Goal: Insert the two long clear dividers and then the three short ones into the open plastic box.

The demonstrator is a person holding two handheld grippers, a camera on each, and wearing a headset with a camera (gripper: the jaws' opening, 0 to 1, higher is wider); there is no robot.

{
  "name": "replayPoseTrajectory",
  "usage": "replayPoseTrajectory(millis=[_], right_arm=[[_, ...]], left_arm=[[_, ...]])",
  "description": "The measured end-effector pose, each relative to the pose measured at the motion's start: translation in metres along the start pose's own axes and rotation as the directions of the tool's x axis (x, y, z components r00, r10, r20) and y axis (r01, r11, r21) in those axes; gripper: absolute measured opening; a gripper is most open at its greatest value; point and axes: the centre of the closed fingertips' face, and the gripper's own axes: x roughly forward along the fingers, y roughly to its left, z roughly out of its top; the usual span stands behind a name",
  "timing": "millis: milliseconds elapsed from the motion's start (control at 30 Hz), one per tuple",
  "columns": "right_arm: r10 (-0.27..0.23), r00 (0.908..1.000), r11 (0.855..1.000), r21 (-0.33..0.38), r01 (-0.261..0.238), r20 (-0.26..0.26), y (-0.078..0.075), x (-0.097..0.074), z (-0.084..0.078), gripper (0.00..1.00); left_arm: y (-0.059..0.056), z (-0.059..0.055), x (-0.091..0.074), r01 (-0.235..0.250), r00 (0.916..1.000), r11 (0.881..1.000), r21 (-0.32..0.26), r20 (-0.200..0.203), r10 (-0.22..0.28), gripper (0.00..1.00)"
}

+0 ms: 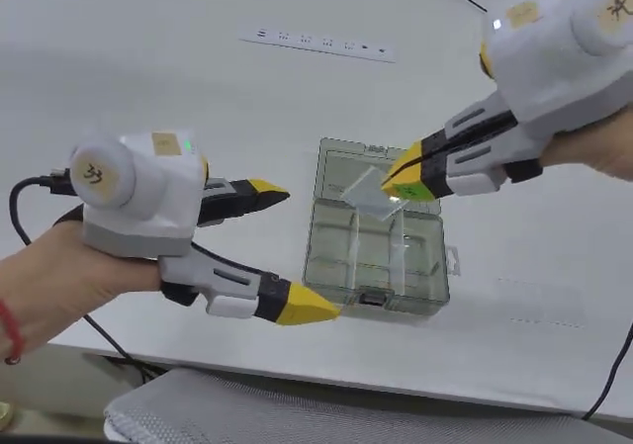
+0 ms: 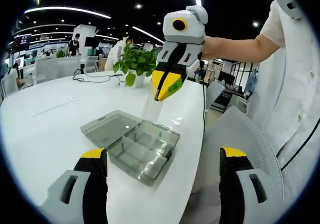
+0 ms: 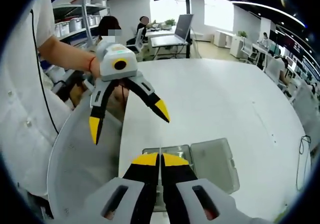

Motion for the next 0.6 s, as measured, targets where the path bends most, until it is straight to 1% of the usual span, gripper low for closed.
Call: replayPoseTrajectory(millis=[133,233,300,367,433,600], right_arm=[[-0.004,1.0,1.0,0.013,0.004,0.006,-0.004,0.015,-0.005,0.03],[-0.011,0.9998,1.0,0.012,0.011,-0.013,-0.006,0.027,-0.016,0.03],[-0.015,0.9997,1.0,0.006,0.015,-0.018,-0.007,0.031,-0.019,0.03],[-0.021,0.9997,1.0,0.007,0.021,-0.013,-0.01,0.037,-0.023,0.03],[-0.023,0.9997,1.0,0.007,0.023,-0.012,-0.012,0.04,-0.025,0.03],[-0.02,0.9994,1.0,0.009,0.02,-0.029,-0.014,0.05,-0.034,0.03]], left_arm=[[0.003,-0.004,-0.001,-0.01,0.9999,1.0,-0.005,-0.005,0.01,1.0],[0.003,-0.006,-0.002,-0.012,0.9999,1.0,-0.005,-0.007,0.012,1.0],[0.004,-0.007,-0.002,-0.013,0.9999,1.0,-0.011,-0.01,0.013,1.0],[0.004,-0.006,-0.003,-0.016,0.9998,1.0,-0.011,-0.009,0.016,1.0],[0.004,-0.005,-0.004,-0.02,0.9998,1.0,-0.014,-0.001,0.02,1.0],[0.005,-0.005,-0.004,-0.021,0.9998,1.0,-0.013,0.0,0.021,1.0]])
